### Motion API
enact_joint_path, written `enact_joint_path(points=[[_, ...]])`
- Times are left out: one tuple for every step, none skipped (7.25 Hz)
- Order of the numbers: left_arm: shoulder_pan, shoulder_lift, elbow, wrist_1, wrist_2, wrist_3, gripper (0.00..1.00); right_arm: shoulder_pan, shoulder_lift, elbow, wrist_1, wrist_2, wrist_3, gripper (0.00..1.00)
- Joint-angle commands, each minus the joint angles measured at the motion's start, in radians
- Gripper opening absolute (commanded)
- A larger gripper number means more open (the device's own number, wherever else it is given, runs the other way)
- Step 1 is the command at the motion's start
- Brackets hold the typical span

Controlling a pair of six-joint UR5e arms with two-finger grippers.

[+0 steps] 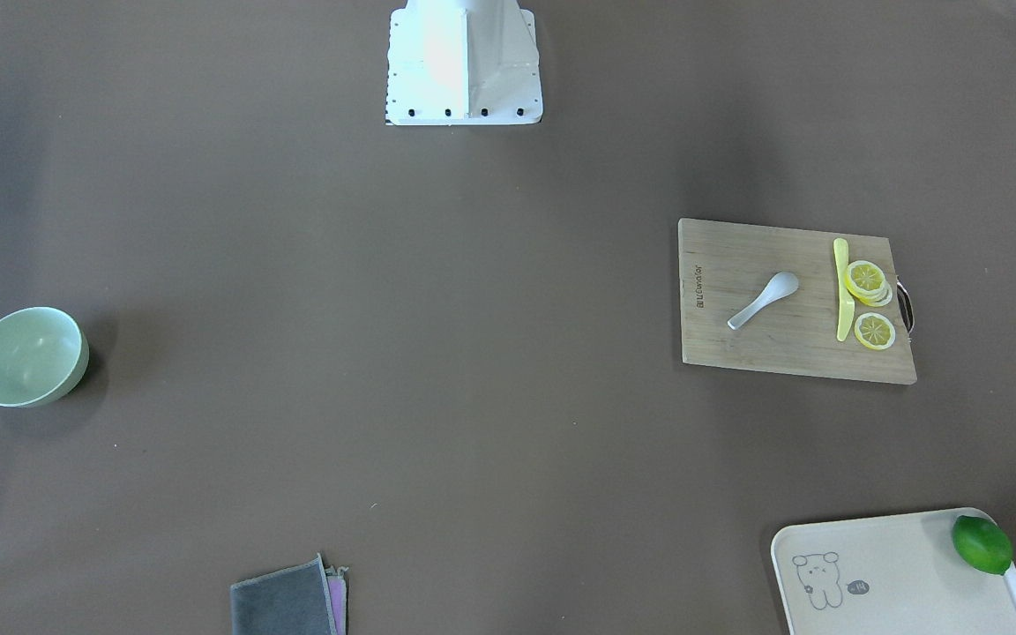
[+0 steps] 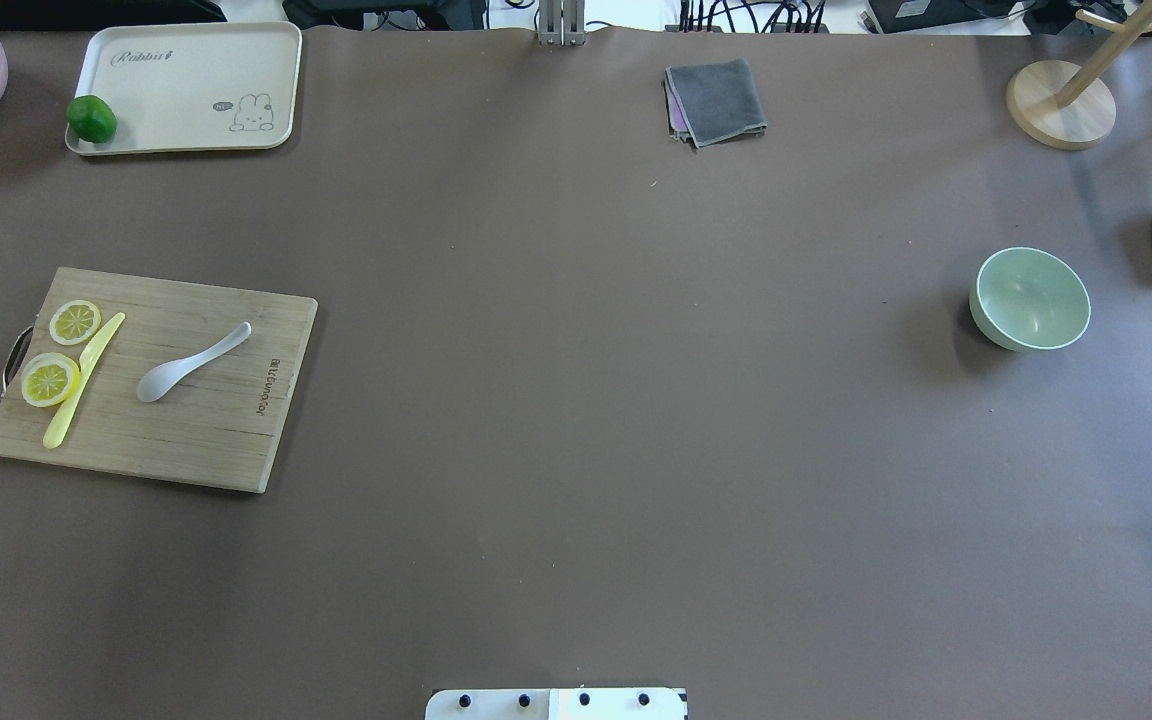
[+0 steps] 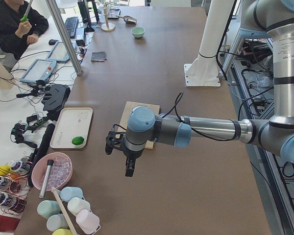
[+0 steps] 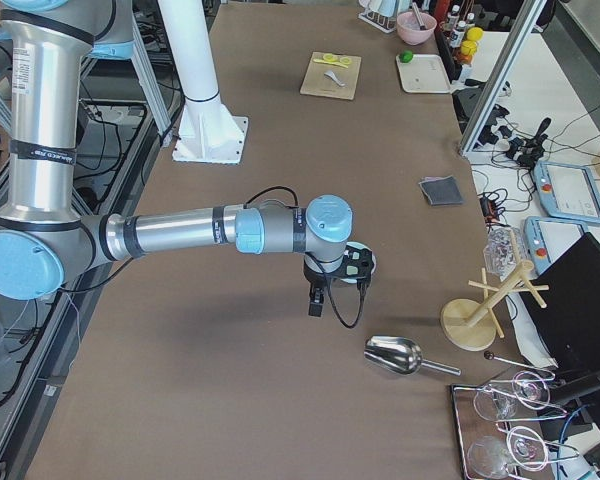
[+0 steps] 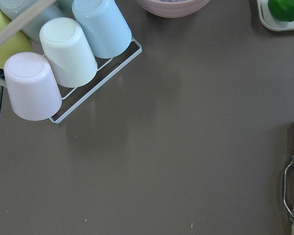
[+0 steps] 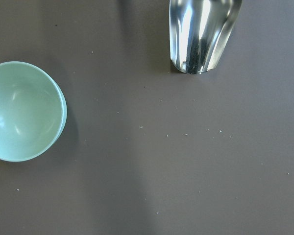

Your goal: Place spoon in bowl

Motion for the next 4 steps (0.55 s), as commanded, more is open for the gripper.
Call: enact_joint_path(points=[[-0.005, 0.031, -0.037, 0.002, -0.006, -0.001, 0.99, -0.001, -0.006, 0.002, 0.0, 0.0, 0.008, 1.0], [-0.003, 0.031, -0.036, 0.002, -0.006, -0.001, 0.98, -0.001, -0.006, 0.004, 0.0, 0.0, 0.007, 1.0], [0.0, 0.03, -0.036, 0.001, -0.006, -0.001, 0.98, 0.001, -0.006, 0.005, 0.0, 0.0, -0.001, 1.0], [0.001, 0.027, -0.034, -0.002, -0.006, -0.001, 0.98, 0.001, -0.006, 0.005, 0.0, 0.0, -0.001, 1.0]])
